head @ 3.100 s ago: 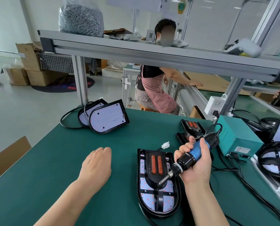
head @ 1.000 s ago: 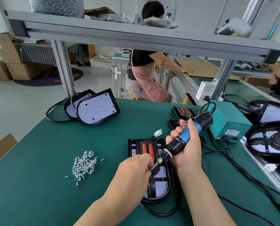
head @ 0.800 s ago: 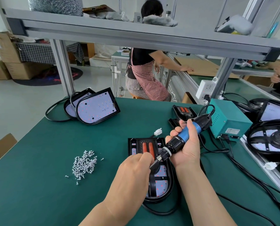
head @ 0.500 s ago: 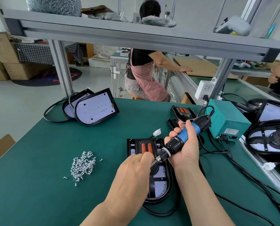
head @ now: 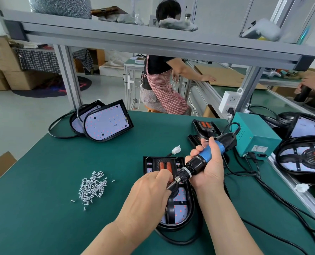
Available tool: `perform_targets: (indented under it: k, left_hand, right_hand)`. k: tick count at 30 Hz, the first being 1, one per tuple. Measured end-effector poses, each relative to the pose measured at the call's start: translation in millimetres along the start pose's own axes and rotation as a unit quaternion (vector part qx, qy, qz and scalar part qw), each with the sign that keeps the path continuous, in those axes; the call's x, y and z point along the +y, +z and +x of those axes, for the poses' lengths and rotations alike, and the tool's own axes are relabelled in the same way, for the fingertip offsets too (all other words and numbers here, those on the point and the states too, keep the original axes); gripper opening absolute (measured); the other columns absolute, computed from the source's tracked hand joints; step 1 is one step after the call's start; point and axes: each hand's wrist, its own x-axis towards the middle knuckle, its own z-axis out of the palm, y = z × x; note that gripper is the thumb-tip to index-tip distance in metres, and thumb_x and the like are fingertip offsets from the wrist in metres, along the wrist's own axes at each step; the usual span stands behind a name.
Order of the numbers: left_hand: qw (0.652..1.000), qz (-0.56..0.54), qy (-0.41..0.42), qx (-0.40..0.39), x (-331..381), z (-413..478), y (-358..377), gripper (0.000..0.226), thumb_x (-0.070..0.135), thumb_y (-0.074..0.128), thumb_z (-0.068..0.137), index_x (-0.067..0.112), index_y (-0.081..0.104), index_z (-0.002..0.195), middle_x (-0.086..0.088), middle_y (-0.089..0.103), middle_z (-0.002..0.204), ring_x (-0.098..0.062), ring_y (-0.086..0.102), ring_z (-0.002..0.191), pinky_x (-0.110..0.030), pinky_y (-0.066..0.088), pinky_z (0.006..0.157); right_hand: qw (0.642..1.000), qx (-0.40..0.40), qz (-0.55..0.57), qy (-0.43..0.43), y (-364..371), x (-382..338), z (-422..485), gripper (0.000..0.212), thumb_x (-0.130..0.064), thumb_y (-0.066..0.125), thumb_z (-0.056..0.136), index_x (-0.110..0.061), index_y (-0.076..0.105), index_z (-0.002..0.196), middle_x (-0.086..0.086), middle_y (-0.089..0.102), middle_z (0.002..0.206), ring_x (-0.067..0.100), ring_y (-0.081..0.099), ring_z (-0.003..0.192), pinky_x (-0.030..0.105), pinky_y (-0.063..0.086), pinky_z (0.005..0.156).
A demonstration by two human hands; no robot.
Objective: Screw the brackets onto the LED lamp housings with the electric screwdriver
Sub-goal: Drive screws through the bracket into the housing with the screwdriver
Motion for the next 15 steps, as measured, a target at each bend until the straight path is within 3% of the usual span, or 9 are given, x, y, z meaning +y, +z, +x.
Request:
perform_targets:
  k: [4, 7, 11, 15]
  left_hand:
    - [0.995, -0.064, -0.055, 0.048, 1.0, 4.8, -0.1, 0.029, 0.054, 0.060, 0.085, 0.029, 0.059, 0.101, 0.017, 0.056, 0.089, -0.006, 0.052, 0.089, -0.022, 0.042, 0.081]
    - [0.974, -0.086, -0.152, 0.144, -13.4, 11.9, -1.8, 0.042, 0.060, 0.052, 0.086, 0.024, 0.063, 0.103, 0.014, 0.058, 0.096, -0.010, 0.058, 0.096, -0.028, 0.045, 0.088]
    - [0.944, -0.089, -0.316, 0.042, -40.0, 17.1, 1.2, 0.057, 0.067, 0.050, 0.086, 0.019, 0.056, 0.117, 0.004, 0.063, 0.086, -0.014, 0.060, 0.087, -0.035, 0.047, 0.081]
    - [0.910, -0.201, -0.361, -0.043, -46.5, 22.9, 4.8, 0.076, 0.078, 0.062, 0.065, 0.023, 0.054, 0.118, 0.003, 0.069, 0.095, -0.012, 0.067, 0.084, -0.033, 0.054, 0.070]
  right_hand:
    - [1.000, -0.005, 0.005, 0.004, -0.2, -1.1, -0.3, 0.019, -0.038, 0.064, 0.095, -0.021, 0.056, 0.091, -0.009, 0.051, 0.066, 0.006, 0.047, 0.054, 0.019, 0.034, 0.050]
    - [1.000, -0.006, 0.006, 0.002, -1.1, -2.7, -0.7, 0.018, -0.038, 0.064, 0.096, -0.022, 0.057, 0.092, -0.010, 0.051, 0.066, 0.006, 0.048, 0.054, 0.020, 0.035, 0.051]
    - [1.000, -0.001, 0.008, 0.005, -1.9, -2.9, -0.8, 0.018, -0.038, 0.064, 0.096, -0.021, 0.058, 0.093, -0.010, 0.053, 0.065, 0.006, 0.049, 0.054, 0.021, 0.036, 0.052]
    - [1.000, -0.001, 0.012, 0.008, -1.1, -1.8, -0.8, 0.018, -0.038, 0.065, 0.095, -0.021, 0.060, 0.092, -0.009, 0.053, 0.066, 0.006, 0.050, 0.054, 0.021, 0.039, 0.048]
